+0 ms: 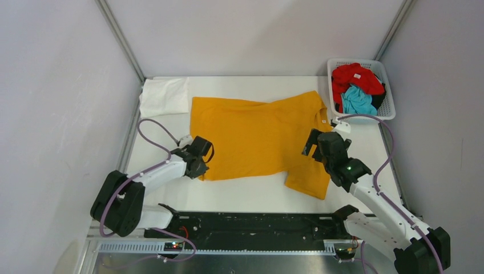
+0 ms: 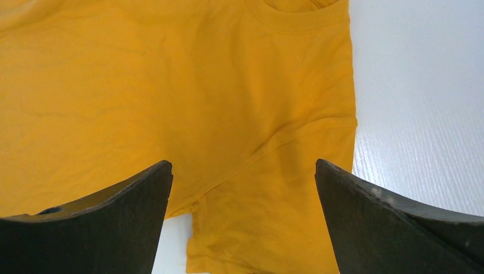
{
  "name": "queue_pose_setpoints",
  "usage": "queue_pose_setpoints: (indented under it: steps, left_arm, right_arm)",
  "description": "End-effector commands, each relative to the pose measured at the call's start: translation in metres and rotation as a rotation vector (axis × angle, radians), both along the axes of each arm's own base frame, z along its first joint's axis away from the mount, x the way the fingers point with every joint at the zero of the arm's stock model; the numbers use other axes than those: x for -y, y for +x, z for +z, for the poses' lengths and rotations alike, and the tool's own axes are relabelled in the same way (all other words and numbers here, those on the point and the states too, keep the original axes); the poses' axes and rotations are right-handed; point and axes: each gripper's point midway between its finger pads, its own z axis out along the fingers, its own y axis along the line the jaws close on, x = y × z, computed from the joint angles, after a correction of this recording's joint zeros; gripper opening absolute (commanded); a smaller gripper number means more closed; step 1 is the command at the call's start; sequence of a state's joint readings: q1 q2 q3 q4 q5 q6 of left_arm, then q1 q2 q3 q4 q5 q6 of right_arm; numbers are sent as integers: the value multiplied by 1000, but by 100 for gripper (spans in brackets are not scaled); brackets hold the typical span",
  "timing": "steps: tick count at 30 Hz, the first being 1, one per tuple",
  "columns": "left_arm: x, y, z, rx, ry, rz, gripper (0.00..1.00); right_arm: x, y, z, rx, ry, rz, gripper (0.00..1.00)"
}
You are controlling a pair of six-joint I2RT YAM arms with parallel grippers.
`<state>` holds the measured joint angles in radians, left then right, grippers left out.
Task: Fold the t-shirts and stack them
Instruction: Flatten out the tshirt
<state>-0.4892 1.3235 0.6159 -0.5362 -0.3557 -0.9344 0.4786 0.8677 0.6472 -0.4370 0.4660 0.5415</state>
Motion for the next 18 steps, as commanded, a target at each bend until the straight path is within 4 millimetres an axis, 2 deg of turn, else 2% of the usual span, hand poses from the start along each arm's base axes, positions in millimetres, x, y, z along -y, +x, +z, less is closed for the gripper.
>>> queue_pose_setpoints:
  steps: [1, 5, 10, 16, 18]
  left_arm:
    - [-7, -36, -12, -106, 21, -54, 0]
    - [1, -18, 14, 3, -14, -80, 0]
    - [5, -11, 29, 60, -33, -110, 0]
    - [11, -11, 27, 101, -88, -106, 0]
    - [11, -11, 26, 111, -95, -103, 0]
  right_arm:
    - [5, 3, 2, 12, -30, -17, 99]
    - [-2, -3, -9, -44, 13, -6, 99]
    - [-13, -34, -40, -233, 68, 46, 99]
    - [17, -82, -77, -445, 43, -129, 99]
    - [19, -97, -85, -484, 94, -171, 99]
